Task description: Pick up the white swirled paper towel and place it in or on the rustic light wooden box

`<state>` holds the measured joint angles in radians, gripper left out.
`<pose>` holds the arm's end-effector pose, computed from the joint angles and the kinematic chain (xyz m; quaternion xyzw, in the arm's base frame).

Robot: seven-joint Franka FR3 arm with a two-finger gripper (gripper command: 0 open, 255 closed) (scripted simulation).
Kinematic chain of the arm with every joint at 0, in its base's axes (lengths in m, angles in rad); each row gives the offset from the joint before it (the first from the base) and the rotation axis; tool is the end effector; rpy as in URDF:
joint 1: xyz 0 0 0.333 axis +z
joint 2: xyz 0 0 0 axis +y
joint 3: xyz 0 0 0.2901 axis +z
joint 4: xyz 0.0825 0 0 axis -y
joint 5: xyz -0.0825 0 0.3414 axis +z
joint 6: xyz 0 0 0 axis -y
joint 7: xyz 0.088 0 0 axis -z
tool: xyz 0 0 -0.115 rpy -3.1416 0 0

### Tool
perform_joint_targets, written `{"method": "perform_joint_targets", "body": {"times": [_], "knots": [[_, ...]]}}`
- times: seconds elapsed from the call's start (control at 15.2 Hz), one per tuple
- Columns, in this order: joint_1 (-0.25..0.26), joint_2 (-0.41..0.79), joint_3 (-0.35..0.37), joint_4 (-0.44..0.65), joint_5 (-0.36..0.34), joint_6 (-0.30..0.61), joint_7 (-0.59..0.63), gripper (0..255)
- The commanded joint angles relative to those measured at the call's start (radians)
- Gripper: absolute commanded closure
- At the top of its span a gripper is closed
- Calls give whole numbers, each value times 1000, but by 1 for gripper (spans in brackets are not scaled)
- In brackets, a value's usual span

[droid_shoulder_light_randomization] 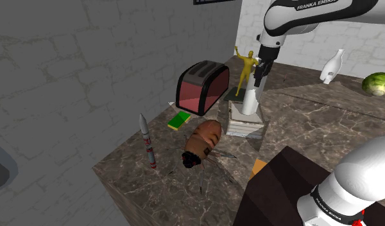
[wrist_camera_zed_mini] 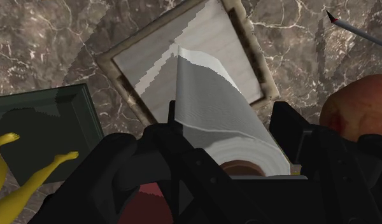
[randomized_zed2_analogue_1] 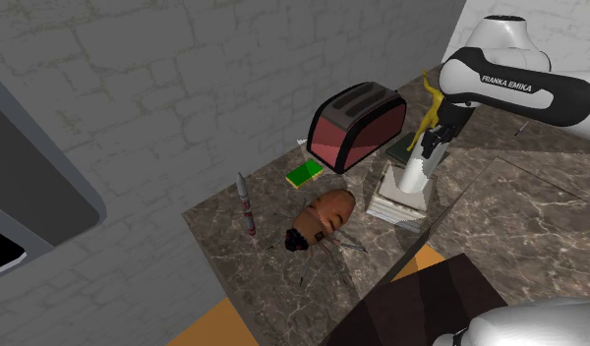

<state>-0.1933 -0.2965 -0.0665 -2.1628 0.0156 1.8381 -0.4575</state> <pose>0.4150 -0.1109 0.4964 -0.9949 -0.0981 0.0075 0.0212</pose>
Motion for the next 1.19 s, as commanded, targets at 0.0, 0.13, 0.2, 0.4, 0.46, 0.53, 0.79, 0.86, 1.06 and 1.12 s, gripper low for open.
{"method": "perform_joint_targets", "body": {"times": [0.0, 0.13, 0.2, 0.4, 0.46, 0.53, 0.79, 0.86, 1.06, 1.12], "knots": [[0, 0, 0, 0, 0, 0, 0, 255], [0, 0, 0, 0, 0, 0, 0, 0], [0, 0, 0, 0, 0, 0, 0, 0], [0, 0, 0, 0, 0, 0, 0, 0], [0, -2, 0, 32, 0, -34, 0, 0], [0, -2, -1, 65, -1, -67, 0, 0], [-1, 1, -1, 128, -1, -127, 0, 0], [-1, 1, -1, 128, -1, -127, 0, 0], [-1, 1, -1, 128, -1, -127, 0, 0], [-1, 1, -1, 128, -1, -127, 0, 0]]}}
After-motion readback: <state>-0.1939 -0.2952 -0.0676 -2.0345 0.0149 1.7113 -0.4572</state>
